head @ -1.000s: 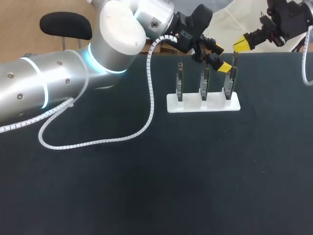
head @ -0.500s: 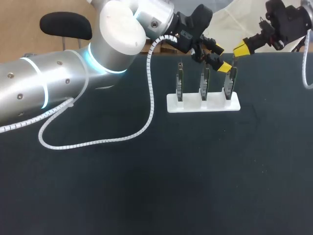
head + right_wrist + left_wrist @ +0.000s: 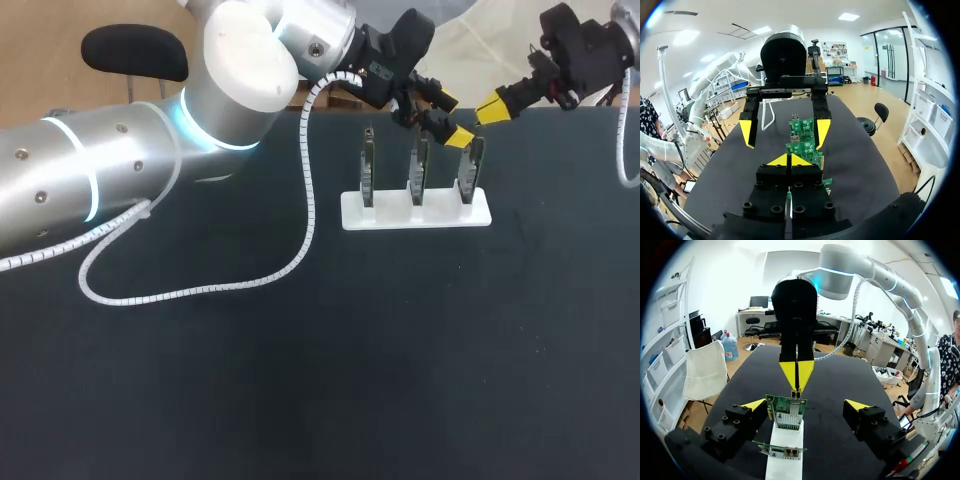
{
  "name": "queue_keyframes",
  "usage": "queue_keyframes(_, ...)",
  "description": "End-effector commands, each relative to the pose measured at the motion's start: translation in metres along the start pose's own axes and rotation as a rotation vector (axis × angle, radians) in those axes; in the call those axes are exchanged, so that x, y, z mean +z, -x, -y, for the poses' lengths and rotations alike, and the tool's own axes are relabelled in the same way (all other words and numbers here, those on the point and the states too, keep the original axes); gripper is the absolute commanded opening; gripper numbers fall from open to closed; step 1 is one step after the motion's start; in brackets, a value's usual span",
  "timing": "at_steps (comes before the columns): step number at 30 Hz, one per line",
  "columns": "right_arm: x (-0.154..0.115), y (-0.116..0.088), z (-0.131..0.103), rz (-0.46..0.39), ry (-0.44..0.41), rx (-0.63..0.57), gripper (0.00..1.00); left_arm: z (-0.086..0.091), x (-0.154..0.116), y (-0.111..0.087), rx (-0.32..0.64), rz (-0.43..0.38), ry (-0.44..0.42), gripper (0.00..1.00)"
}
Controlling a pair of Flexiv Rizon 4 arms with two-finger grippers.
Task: Pick up the optical module with the left hand, and insert it into the network port with the right hand.
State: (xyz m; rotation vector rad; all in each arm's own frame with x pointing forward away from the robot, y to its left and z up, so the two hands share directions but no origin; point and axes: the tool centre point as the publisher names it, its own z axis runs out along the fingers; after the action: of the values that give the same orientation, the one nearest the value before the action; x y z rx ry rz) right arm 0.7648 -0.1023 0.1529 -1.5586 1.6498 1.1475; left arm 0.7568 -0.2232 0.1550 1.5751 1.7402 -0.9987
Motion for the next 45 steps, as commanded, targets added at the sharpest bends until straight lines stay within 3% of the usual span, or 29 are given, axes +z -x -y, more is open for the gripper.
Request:
queue_keyframes(1,0.0,-0.002,0.003,-0.001,0.008,0.002,0.0,-0.001,0.0,0.001,-0.002,-0.006,-0.002,1.0)
queue_keyframes(45,0.009,-0.015,0.003,-0.021,0.014,0.031,0.0,-0.001,0.0,0.001,-0.002,-0.006,-0.002,1.0)
